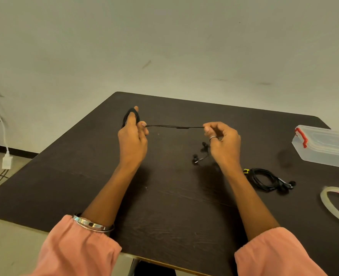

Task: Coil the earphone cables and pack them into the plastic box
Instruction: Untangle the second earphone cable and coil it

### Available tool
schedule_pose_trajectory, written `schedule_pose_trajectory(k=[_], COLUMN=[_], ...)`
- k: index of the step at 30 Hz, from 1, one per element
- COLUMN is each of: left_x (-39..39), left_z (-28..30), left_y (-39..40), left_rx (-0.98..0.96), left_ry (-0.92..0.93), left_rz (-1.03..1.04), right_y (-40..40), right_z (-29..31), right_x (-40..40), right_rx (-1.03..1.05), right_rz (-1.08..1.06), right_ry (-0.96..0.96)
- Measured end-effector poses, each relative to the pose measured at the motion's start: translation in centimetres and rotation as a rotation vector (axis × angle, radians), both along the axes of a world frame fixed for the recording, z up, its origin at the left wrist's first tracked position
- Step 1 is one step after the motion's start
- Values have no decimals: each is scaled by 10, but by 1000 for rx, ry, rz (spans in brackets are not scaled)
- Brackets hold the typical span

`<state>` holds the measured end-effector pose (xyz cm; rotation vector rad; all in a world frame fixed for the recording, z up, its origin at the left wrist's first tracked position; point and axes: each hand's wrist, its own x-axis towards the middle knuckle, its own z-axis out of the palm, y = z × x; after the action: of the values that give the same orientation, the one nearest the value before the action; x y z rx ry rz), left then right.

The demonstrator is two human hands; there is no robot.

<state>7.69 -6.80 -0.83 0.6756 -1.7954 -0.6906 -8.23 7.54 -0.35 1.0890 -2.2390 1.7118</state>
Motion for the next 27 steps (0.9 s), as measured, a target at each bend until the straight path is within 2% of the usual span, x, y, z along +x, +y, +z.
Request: schedule_pose_trajectory(k=[3, 4, 7, 8, 11, 13, 17, 22, 25, 27], left_x=[-1, -1, -2, -2, -3, -4, -6, -9, -6, -6], left_z=[0, 0, 0, 0, -1, -1, -6, -10, -12, -11], left_y=[4, 5, 8, 8, 9, 11, 13, 7, -2, -2], left_rx=[3, -9, -51, -67, -93, -80, -153, -163, -25, 129], left_ry=[-39, -49, -74, -90, -150, -170, -148, -139, -162, -181], left_rz=[-55, -66, -87, -92, -114, -180, -345, -365, -379, -448], right_y=[2, 3, 5, 3, -8, -14, -19, -12, -1, 4], right_z=[-3, -2, 1, 1, -3, -3, -12, -3, 11, 18], right_x=[1, 2, 18, 26, 43, 45, 42, 33, 29, 27], right_rx=[149, 192, 248, 272, 295, 248, 311, 182, 126, 86], right_rz=[-115, -49, 327, 384, 256, 196, 273, 480, 562, 593], right_ry=[182, 238, 379, 436, 684, 694, 532, -5, -291, -390])
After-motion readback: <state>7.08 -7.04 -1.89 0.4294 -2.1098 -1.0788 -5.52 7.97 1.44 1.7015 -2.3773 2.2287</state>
